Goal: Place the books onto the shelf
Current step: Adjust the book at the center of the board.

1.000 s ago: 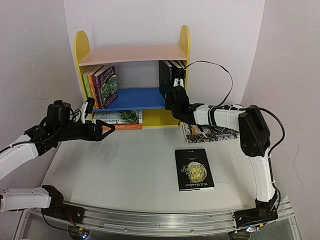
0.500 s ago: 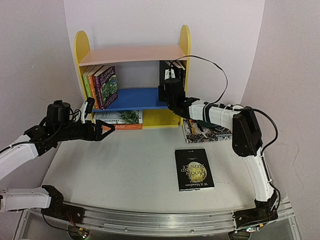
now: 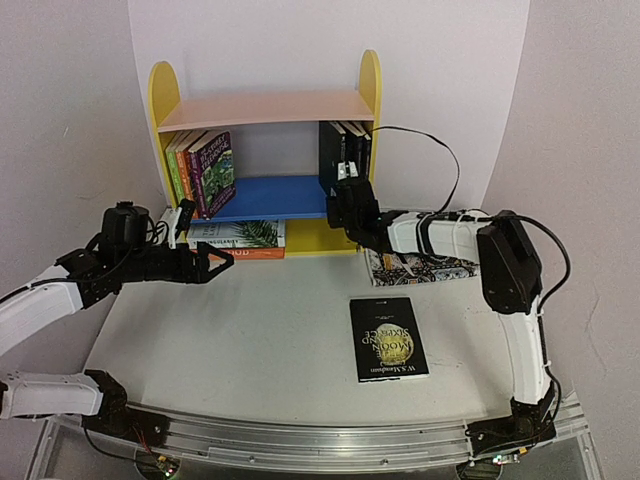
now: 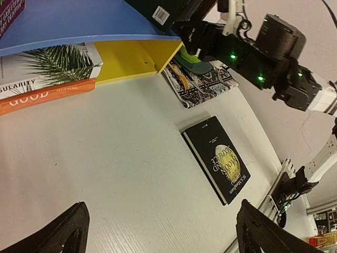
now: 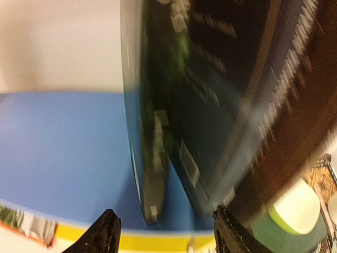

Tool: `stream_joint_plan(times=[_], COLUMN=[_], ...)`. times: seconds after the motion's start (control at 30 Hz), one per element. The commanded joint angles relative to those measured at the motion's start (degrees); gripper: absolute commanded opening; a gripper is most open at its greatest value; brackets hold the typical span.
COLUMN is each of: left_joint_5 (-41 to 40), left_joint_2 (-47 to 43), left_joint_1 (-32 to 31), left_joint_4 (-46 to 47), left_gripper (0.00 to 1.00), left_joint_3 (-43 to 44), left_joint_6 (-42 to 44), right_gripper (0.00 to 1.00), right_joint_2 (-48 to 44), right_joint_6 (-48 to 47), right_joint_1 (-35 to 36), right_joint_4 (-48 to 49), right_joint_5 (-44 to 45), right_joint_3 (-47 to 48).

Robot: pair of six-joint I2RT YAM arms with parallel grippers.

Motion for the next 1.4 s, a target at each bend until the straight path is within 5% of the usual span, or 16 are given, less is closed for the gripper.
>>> stream_joint_plan(times=[0.0, 0.17, 0.4, 0.57, 0.97, 1.37], left_joint_5=[1.54, 1.48, -0.78, 0.26, 5.93, 4.48], left_joint_2=[3.27, 8.27, 24.07, 34.23, 54.85, 58.34], left_joint_1=[0.14, -2.14, -11.73, -14.69, -23.07, -25.69], left_joint_4=[2.25, 4.16, 9.40, 12.14, 14.79, 16.50], left_gripper=[0.99, 0.99, 0.99, 0.98, 0.90, 0.81], left_joint_3=[2.08, 2.38, 7.53, 12.49, 27.18, 26.56], left_joint_6=[-2.57, -5.81, -11.45, -17.45, -25.04, -30.60], right_gripper=[0.62, 0.69, 0.92, 0.95, 0.89, 0.76], right_joint_2=[-13.35, -23.67, -35.28, -38.93, -44.09, -38.16], right_joint_6=[3.58, 13.72, 21.42, 26.20, 32.10, 40.89], right_joint_1=[3.74, 5.65, 5.33, -0.09, -8.15, -9.26], right_joint_4=[0.44, -14.03, -38.00, -50.37, -47.51, -30.16], right_joint_5=[2.13, -1.43, -9.13, -26.71, -43.38, -60.26], right_joint_3=[-8.11, -19.90, -31.69, -35.81, -52.28, -60.66])
